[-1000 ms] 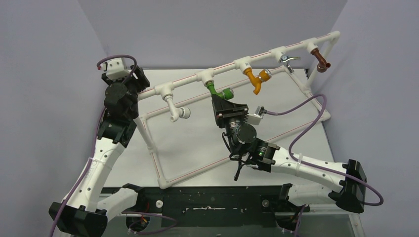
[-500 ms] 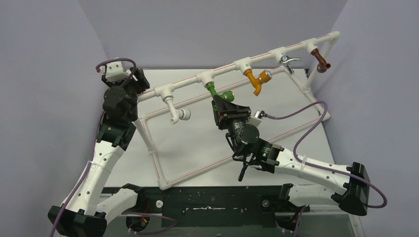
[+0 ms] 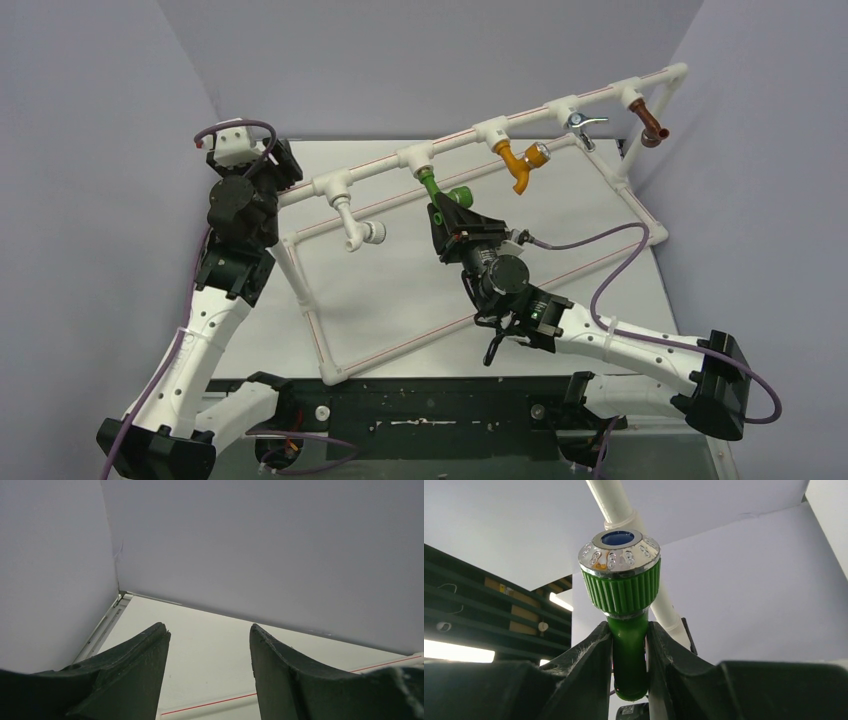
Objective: Install the water faucets
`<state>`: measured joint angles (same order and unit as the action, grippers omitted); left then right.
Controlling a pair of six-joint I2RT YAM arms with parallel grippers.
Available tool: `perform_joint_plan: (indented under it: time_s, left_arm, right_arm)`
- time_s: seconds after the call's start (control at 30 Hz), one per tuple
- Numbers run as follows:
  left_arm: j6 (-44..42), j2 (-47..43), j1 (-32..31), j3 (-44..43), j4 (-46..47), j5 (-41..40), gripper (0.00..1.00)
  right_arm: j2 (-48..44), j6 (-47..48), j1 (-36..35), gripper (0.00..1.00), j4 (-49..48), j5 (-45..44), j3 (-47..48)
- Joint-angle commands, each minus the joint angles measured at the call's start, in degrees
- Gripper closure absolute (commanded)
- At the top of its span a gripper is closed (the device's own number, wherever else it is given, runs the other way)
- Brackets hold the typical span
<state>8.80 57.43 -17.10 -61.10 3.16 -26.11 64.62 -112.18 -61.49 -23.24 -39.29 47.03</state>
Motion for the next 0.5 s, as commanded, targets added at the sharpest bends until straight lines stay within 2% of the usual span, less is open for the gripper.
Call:
perform_joint_plan:
  time_s: [0.0,0.47]
  left_arm:
    - [-0.36,-1.47,-1.18,4.11,-16.25,0.53,0.43]
    - [-0.38,-1.51,-1.18,4.15,-16.25,0.19,0.44]
  right_arm:
    - [1.53,-5.93,3.50,1.00,-0.37,-0.74,-2.39]
    - [0.73,-10.50,3.80,1.00,1.49,0.97,-2.96]
